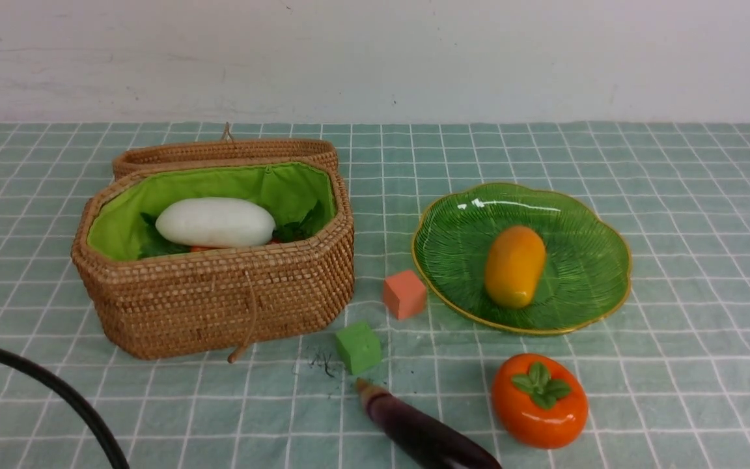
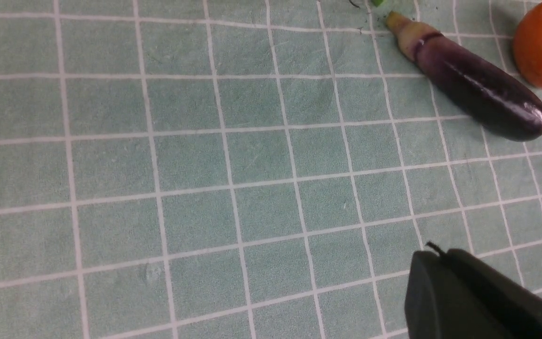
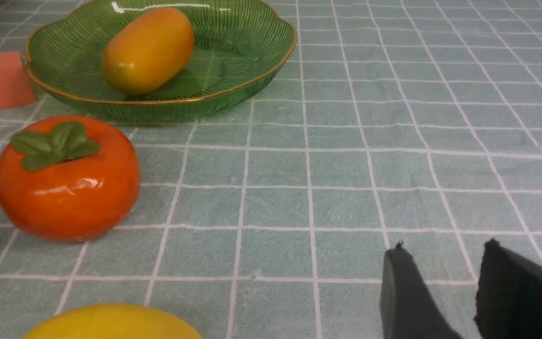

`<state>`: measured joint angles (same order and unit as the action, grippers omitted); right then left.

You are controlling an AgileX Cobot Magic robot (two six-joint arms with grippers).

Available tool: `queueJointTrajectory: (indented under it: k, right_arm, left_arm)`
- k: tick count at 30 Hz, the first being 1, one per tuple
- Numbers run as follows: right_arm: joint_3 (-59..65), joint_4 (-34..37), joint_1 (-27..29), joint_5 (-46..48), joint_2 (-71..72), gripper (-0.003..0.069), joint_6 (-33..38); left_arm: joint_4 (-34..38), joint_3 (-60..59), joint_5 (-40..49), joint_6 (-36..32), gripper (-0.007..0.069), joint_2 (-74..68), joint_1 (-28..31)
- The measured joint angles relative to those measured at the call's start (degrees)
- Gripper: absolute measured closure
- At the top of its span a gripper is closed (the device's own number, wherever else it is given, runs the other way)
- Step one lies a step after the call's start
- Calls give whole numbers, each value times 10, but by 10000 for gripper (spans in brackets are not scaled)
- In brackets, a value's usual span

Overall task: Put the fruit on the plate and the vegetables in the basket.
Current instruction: Grab an eggplant with your right arm and place it in the basket on the left.

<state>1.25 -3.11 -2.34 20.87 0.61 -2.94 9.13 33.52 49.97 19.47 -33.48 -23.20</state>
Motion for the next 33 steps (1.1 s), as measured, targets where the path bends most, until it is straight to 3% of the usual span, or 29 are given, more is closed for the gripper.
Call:
queueJointTrajectory:
  k: [5,11,17,24,27,33]
  right_arm:
    - [0,0,0,0,0,417,0]
    - [0,0,0,0,0,417,0]
    - [0,0,0,0,0,417,0]
    - [0,0,0,0,0,417,0]
    - [0,0,0,0,0,417,0]
    - [0,-1,0,0,0,417,0]
  left_arm:
    - [-1,0,0,0,638,0,0]
    - [-100,-2,-1,0,638,13,0]
    - [-134,-22,-3,-1,638,125,3]
    - [-132,-80,-22,0,634,266,108]
    - [-130,-118,-87,0,631,316,156]
    - [-133,-217,-178,0,631,342,180]
